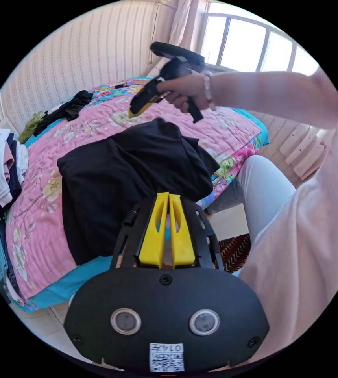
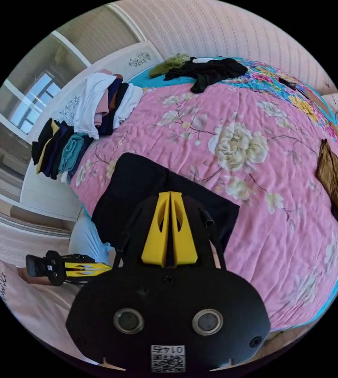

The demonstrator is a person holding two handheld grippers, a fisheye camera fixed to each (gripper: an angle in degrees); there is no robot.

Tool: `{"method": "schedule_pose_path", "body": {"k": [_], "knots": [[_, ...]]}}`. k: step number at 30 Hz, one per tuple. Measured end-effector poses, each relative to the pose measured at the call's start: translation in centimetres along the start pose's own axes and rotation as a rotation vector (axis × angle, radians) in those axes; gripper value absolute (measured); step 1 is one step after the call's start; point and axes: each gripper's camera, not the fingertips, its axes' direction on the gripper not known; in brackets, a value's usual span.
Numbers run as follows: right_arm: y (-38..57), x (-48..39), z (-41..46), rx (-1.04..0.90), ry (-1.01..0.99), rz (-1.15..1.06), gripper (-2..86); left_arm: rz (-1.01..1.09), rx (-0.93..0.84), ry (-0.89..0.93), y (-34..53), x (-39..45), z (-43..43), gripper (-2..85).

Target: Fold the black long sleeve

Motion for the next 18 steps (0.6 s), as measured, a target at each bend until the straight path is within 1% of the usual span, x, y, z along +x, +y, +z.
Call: {"method": "schedule_pose_path", "body": {"k": [2,4,7,9,10,11,12,14,15,16,18], "knots": [[5.0,2.9,-1.9,0.019,0.039,0.077,3.3,0.021,0.052,0.018,-0.2,0.6,-0.2,3.6],[11.6,6.2,-2.2,-0.064,0.077,0.17,6.7,0.073,0.066,0.034,-0.8,1.8,0.7,8.3],[18.5,9.0,-0.9,-0.164,0.058,0.268,8.5,0.125,0.052,0.051,-1.9,3.4,2.7,11.3],[21.3,10.1,-0.1,-0.182,0.029,0.306,7.9,0.136,0.009,0.107,-2.8,4.2,4.1,13.2],[22.5,10.7,0.2,-0.159,0.035,0.323,6.9,0.149,-0.026,0.136,-3.3,4.8,5.2,14.2],[22.9,11.0,0.1,-0.138,0.043,0.338,5.1,0.167,-0.04,0.14,-3.6,5.1,5.8,14.6],[23.6,11.8,-0.1,-0.121,0.053,0.373,1.5,0.19,-0.069,0.13,-4.0,5.8,6.7,15.4],[24.0,13.0,-0.4,-0.116,-0.047,0.378,0.5,0.206,-0.112,0.122,-4.8,6.6,7.9,16.2],[24.1,13.5,-0.9,-0.103,-0.153,0.35,0.2,0.206,-0.123,0.108,-5.3,6.9,8.2,16.3],[24.3,13.8,-1.7,-0.074,-0.242,0.319,0.1,0.196,-0.115,0.099,-5.8,7.0,8.2,16.0],[24.5,14.0,-3.0,-0.026,-0.331,0.265,0.1,0.186,-0.097,0.088,-6.5,7.1,7.9,14.5]]}}
